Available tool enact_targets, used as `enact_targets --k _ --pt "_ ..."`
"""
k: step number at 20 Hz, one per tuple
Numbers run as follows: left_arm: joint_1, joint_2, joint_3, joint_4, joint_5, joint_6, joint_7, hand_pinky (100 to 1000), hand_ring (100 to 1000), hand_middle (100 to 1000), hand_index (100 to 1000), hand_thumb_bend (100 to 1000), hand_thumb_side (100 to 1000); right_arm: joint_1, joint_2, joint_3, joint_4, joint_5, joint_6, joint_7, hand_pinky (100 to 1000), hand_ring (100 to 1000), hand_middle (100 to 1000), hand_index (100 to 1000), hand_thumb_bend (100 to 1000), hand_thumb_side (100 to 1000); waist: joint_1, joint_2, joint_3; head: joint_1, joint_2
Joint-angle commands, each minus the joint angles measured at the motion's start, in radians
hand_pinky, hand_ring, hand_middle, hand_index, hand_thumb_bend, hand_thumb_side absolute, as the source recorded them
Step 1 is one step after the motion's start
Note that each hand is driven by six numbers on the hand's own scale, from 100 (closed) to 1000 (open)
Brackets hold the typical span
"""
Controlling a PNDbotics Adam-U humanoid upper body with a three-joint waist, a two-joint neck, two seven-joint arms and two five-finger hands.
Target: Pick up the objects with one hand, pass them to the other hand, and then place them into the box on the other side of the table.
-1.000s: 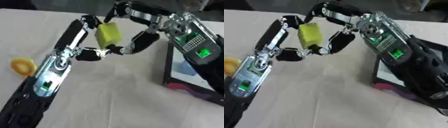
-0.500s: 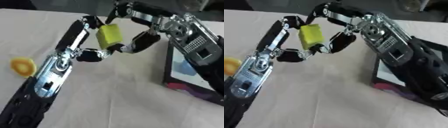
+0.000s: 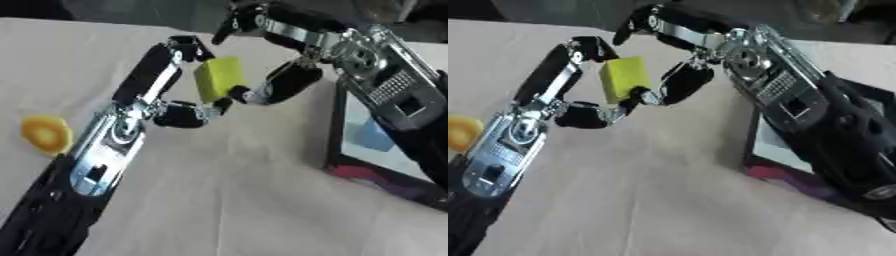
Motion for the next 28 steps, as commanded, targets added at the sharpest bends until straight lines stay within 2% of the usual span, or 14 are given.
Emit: enact_targets --k 1,16,28 --pt "-0.014 0.006 0.001 -0.026 0.002 -0.001 0.002 720 679 573 474 100 175 -0.013 -0.025 -0.014 -0.003 0.000 0.002 0.000 910 923 807 812 384 144 -0.002 -0.031 0.000 -0.003 -0.006" --pt "-0.015 0.006 0.003 -0.020 0.007 0.023 0.019 714 676 570 474 100 184 -0.005 -0.035 -0.023 -0.005 -0.014 -0.003 0.036 911 929 819 822 390 142 0.000 -0.031 -0.003 0.000 -0.004" --pt "-0.016 0.001 -0.002 -0.035 0.016 0.005 0.022 715 673 567 473 100 177 -0.002 -0.030 -0.019 0.007 -0.017 -0.005 0.028 912 930 820 822 367 136 0.001 -0.027 0.000 -0.006 -0.007"
